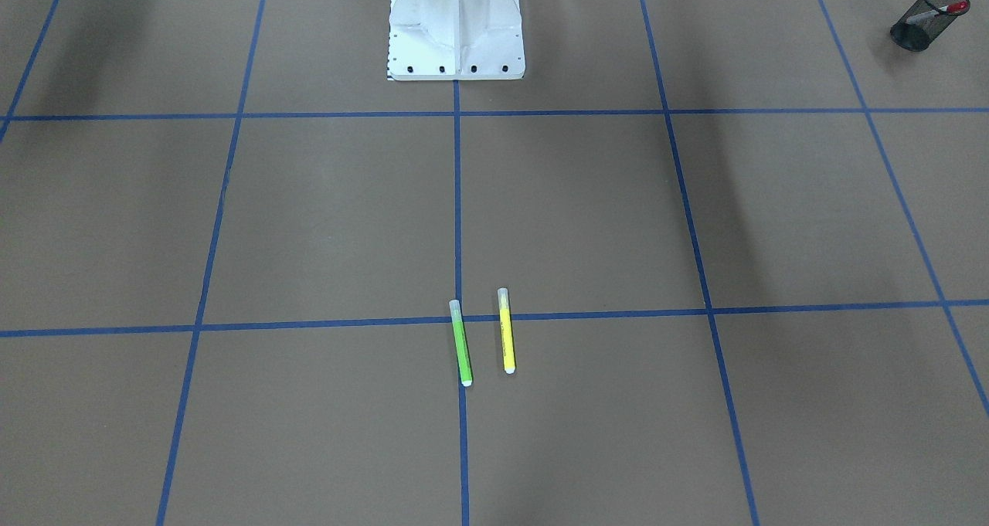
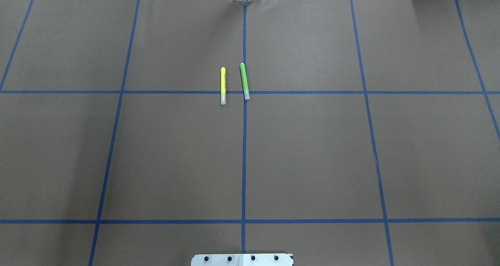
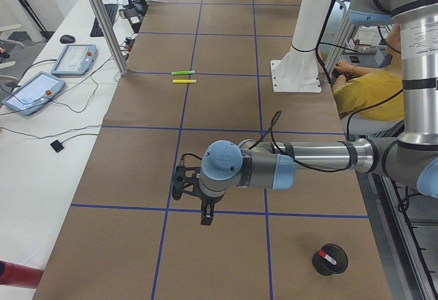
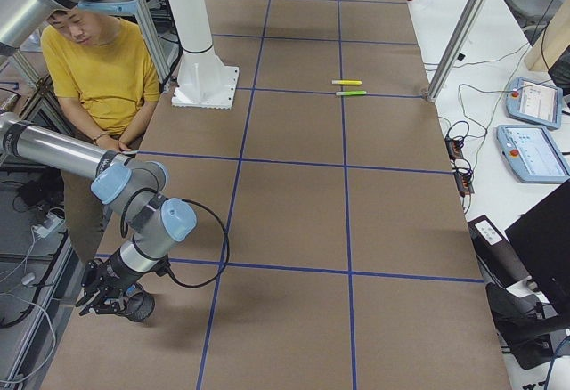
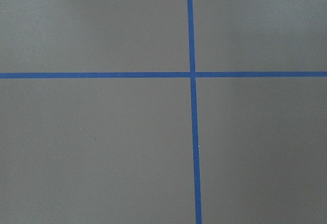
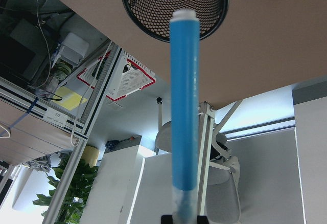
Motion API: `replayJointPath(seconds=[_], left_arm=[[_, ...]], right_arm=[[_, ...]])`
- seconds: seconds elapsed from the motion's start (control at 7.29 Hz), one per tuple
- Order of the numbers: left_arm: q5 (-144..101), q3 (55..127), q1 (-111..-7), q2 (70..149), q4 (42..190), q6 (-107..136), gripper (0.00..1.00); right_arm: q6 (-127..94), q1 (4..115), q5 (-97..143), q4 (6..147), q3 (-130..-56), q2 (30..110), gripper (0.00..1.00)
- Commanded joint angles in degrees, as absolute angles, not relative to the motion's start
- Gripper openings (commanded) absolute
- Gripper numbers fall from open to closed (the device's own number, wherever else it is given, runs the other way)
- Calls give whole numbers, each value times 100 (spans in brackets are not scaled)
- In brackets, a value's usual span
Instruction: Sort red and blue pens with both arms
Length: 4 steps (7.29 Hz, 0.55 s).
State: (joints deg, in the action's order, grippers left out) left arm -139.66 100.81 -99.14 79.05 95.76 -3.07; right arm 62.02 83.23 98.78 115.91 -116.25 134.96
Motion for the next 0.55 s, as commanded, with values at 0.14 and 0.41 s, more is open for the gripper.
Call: replayJointPath(seconds=[0.14, 0.41], left_arm=[[-13966, 10081, -9914, 7901, 9580, -308, 100], [-13966, 10081, -9914, 7901, 9580, -308, 100]], right_arm=[[5680, 8323, 10317, 11654, -11444, 13509, 0], [5467, 8323, 10520, 11637, -11303, 13509, 0]])
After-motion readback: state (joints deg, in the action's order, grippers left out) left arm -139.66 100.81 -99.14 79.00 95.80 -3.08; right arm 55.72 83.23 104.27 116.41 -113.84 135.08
